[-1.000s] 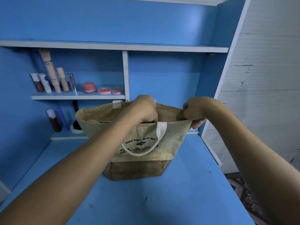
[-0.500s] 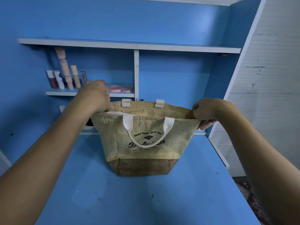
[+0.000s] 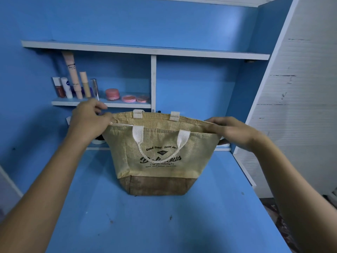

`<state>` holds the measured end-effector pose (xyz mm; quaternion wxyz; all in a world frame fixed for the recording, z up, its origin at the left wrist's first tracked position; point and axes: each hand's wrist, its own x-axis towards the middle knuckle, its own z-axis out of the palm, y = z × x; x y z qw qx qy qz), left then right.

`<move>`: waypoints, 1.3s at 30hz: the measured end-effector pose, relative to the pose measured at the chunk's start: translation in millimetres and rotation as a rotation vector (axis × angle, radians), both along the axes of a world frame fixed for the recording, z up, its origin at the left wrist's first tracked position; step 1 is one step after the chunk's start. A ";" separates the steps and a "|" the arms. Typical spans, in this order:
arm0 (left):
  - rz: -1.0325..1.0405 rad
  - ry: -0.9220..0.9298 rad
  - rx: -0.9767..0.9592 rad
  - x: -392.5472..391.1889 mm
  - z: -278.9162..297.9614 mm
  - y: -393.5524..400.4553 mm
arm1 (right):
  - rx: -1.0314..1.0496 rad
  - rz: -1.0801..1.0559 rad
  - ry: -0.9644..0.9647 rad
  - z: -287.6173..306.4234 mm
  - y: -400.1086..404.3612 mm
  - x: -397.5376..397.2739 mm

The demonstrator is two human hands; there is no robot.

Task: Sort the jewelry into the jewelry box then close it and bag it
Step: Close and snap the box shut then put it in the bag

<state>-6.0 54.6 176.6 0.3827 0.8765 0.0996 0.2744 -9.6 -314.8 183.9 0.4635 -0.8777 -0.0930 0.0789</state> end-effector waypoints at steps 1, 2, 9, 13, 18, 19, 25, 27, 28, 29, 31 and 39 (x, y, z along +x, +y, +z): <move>-0.009 0.018 -0.118 -2.3 -6.9 1.3 | 0.066 0.026 -0.007 -5.5 -1.5 -4.7; -0.032 0.031 -0.210 -4.8 -14.6 3.1 | 0.133 0.053 -0.008 -11.0 -1.8 -9.4; -0.180 0.018 -0.671 -24.6 -56.3 -8.5 | 0.328 0.037 -0.102 -41.4 0.3 -31.3; -0.275 0.117 -0.725 -15.1 -55.7 -16.3 | 0.338 -0.007 -0.190 -54.3 -9.3 -46.4; -0.415 0.157 -0.795 16.1 -46.8 -62.1 | 0.386 -0.048 -0.332 -65.7 -31.0 -81.3; -0.445 0.166 -0.811 23.0 -46.9 -75.0 | 0.393 -0.066 -0.348 -67.5 -34.2 -88.4; -0.571 0.302 -0.934 51.0 -53.2 -150.1 | 0.416 -0.287 -0.427 -70.6 -54.6 -132.7; -0.648 0.349 -0.933 59.5 -56.8 -173.9 | 0.410 -0.330 -0.465 -71.9 -60.2 -147.1; -0.679 0.382 -0.936 60.4 -56.8 -185.4 | 0.399 -0.351 -0.487 -73.1 -62.2 -152.8; -0.696 0.398 -0.949 61.2 -56.8 -198.3 | 0.384 -0.373 -0.507 -74.7 -64.2 -158.5; -0.745 0.435 -0.957 61.1 -55.9 -222.8 | 0.336 -0.410 -0.553 -77.2 -67.1 -168.8; -0.789 0.446 -0.942 67.4 -51.6 -270.0 | 0.242 -0.411 -0.675 -89.4 -60.4 -190.1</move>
